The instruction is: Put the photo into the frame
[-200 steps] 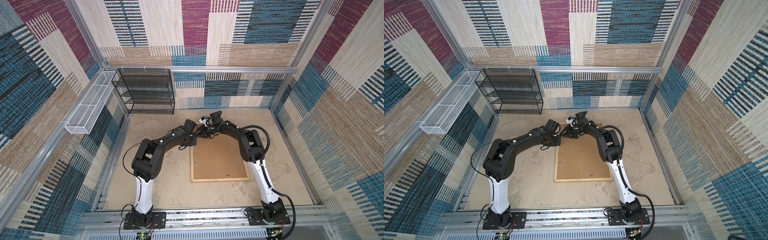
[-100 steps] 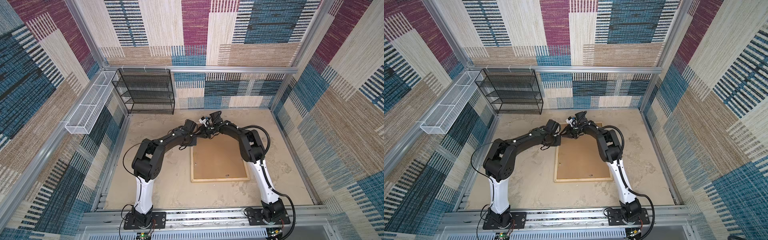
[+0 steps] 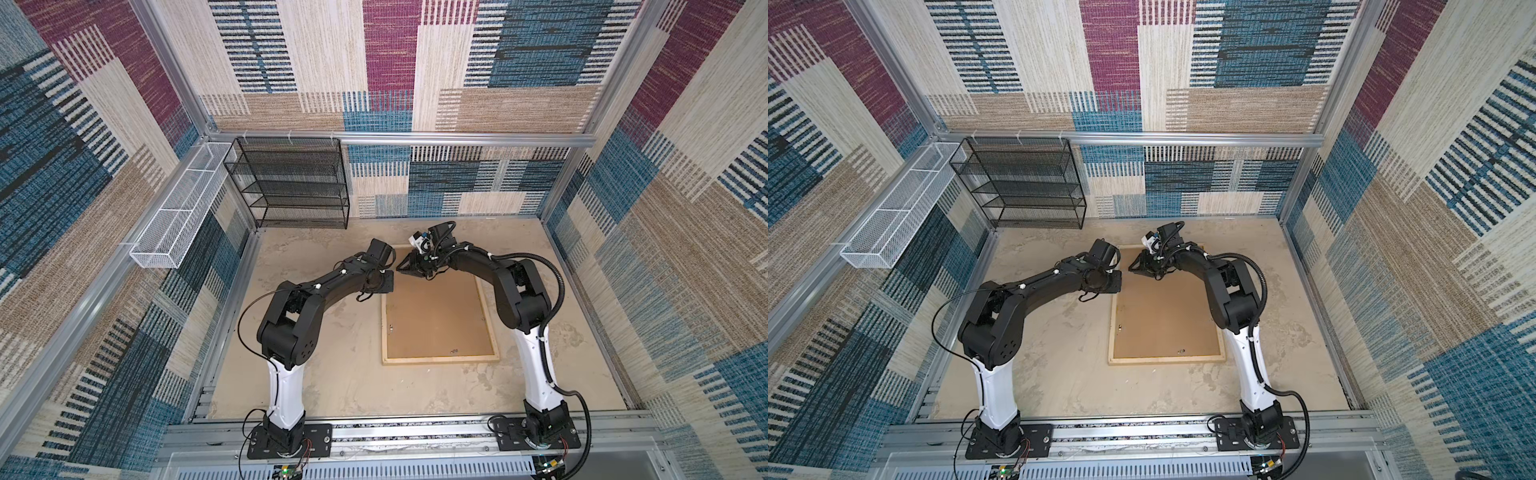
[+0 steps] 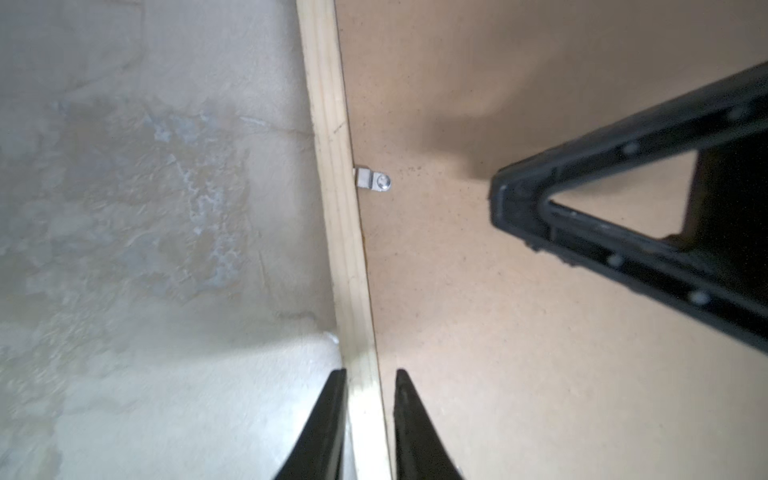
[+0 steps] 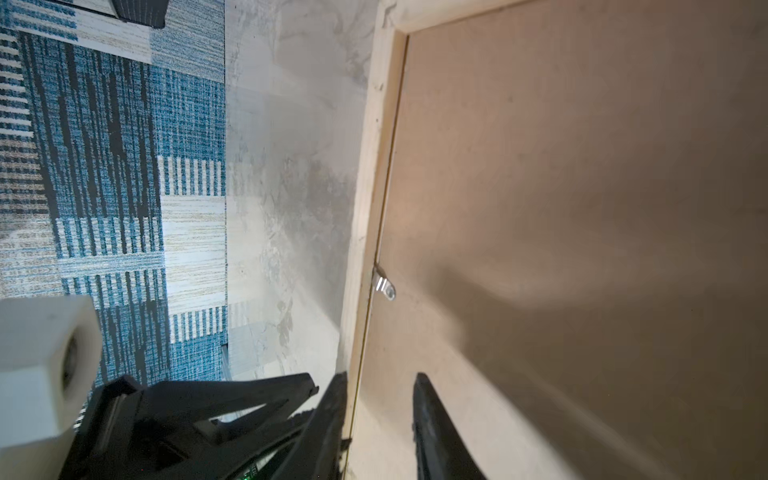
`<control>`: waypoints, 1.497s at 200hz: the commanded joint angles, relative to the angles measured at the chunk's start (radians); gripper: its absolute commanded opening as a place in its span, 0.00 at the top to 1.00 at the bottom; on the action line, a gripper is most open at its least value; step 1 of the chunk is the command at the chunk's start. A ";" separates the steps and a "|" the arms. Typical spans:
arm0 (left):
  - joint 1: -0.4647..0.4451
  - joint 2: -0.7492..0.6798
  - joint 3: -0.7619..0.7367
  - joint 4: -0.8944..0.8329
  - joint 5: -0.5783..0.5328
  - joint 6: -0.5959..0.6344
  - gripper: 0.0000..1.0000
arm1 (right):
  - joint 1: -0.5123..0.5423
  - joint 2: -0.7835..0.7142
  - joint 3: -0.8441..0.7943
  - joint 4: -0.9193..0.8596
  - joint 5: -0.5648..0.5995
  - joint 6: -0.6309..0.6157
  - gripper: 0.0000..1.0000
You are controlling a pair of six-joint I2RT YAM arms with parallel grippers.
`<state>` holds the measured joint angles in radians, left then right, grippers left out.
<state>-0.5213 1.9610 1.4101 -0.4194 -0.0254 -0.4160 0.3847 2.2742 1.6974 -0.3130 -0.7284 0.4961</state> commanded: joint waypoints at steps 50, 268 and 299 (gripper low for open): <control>-0.026 -0.226 -0.291 0.021 0.005 -0.089 0.78 | 0.039 -0.252 -0.407 0.239 0.097 -0.060 0.86; -0.177 -0.337 -0.523 0.143 0.019 -0.233 0.87 | 0.308 -0.371 -0.776 0.366 0.221 0.051 1.00; -0.178 -0.330 -0.516 0.140 0.024 -0.231 0.88 | 0.310 -0.353 -0.771 0.388 0.215 0.061 1.00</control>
<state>-0.6960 1.6211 0.8898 -0.2749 -0.0200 -0.6254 0.6918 1.8984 0.9253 0.1181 -0.5854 0.5388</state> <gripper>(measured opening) 0.125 0.052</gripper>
